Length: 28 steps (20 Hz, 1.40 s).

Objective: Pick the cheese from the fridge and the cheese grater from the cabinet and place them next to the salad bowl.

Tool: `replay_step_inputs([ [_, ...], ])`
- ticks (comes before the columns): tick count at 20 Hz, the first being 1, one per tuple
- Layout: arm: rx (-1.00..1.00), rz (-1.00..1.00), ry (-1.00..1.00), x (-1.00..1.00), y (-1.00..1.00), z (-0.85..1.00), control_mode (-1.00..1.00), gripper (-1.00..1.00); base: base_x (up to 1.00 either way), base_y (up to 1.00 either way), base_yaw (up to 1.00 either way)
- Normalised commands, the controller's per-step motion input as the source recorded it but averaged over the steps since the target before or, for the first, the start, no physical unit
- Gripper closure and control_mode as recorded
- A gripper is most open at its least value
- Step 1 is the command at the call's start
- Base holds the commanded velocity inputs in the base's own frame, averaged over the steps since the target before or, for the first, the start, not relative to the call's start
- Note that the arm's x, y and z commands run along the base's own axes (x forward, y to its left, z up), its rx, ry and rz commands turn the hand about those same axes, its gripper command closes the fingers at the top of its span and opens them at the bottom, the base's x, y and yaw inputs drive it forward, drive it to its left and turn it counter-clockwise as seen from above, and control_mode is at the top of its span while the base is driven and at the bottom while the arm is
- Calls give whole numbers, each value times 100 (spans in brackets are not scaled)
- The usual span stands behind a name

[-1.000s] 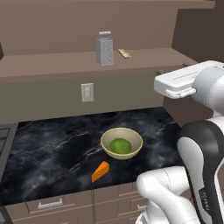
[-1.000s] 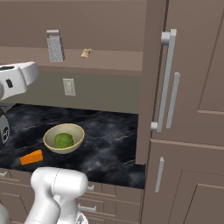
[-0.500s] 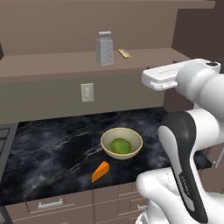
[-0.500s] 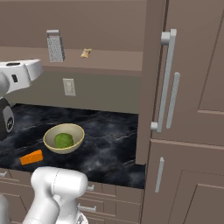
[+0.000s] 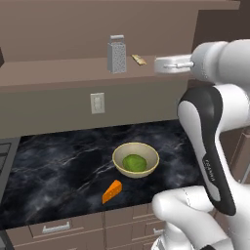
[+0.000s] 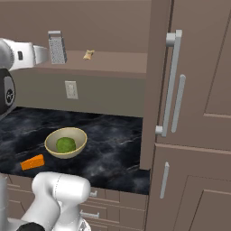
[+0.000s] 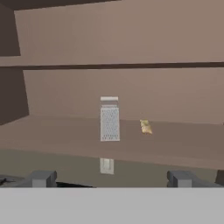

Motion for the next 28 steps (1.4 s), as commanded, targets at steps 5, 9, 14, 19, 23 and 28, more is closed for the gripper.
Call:
replay_step_inputs([
  [5, 0, 0, 1, 1, 0, -3, -100, -100, 0, 0, 0],
  [9, 0, 0, 0, 0, 0, -18, -100, -100, 0, 0, 0],
  [14, 2, 2, -8, 0, 0, -24, -100, -100, 0, 0, 0],
  [19, 5, 2, -9, 2, 0, -2, -100, -100, 0, 0, 0],
  [23, 5, 1, -2, 11, 0, 0, -100, -100, 0, 0, 0],
  [28, 3, 0, 0, 21, 0, 0, -100, -100, 0, 0, 0],
])
